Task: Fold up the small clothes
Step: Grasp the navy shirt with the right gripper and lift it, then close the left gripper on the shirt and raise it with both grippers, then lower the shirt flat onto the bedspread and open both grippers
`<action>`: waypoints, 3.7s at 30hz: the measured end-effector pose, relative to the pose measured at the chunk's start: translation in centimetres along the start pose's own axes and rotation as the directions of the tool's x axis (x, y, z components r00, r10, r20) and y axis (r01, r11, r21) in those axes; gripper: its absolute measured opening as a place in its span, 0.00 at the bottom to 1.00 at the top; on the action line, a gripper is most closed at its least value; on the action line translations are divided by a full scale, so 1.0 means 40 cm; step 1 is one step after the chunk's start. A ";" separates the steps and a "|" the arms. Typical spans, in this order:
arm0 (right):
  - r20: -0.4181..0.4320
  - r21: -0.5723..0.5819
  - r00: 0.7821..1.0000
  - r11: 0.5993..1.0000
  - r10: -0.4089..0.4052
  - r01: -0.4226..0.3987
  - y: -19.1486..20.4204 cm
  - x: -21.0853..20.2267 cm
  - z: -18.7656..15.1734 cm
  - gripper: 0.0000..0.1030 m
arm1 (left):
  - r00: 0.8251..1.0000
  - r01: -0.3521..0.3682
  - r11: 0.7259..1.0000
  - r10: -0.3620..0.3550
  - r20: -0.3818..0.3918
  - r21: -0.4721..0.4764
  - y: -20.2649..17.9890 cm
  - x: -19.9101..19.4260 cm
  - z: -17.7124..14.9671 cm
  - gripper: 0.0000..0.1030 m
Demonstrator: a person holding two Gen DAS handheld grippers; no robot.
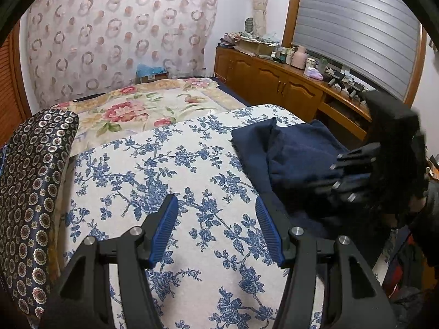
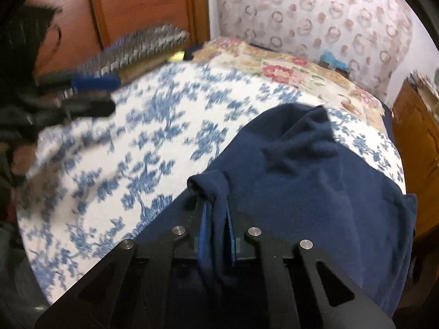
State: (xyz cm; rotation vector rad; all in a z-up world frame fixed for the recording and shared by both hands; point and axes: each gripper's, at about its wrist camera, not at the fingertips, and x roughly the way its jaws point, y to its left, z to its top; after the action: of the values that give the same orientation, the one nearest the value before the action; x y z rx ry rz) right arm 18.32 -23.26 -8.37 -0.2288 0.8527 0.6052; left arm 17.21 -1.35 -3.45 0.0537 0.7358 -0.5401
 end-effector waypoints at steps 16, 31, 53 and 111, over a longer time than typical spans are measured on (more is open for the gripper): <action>0.113 0.193 0.946 0.941 -0.303 0.278 -0.342 -0.229 0.023 0.06 | 0.998 0.045 0.998 -0.042 -0.052 0.049 -0.057 0.078 0.045 0.56; -0.017 0.325 0.950 0.897 -0.311 0.299 -0.510 -0.159 -0.060 0.62 | 0.990 0.056 0.996 -0.045 -0.136 0.076 -0.089 0.242 0.148 0.56; -0.001 0.443 0.997 0.893 -0.083 0.075 -0.586 -0.088 -0.121 0.60 | 0.980 0.081 0.996 -0.071 -0.184 0.045 -0.111 0.435 0.216 0.51; 0.332 0.009 0.911 0.966 -0.245 0.257 0.007 -0.301 0.159 0.30 | 0.967 -0.173 0.984 0.176 0.187 -0.032 0.121 -0.198 0.130 0.06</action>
State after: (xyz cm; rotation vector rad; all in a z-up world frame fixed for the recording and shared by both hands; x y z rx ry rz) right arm 16.14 -25.27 4.93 -0.2558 0.4769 0.4011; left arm 17.97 5.20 4.94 0.0512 0.5436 -0.3648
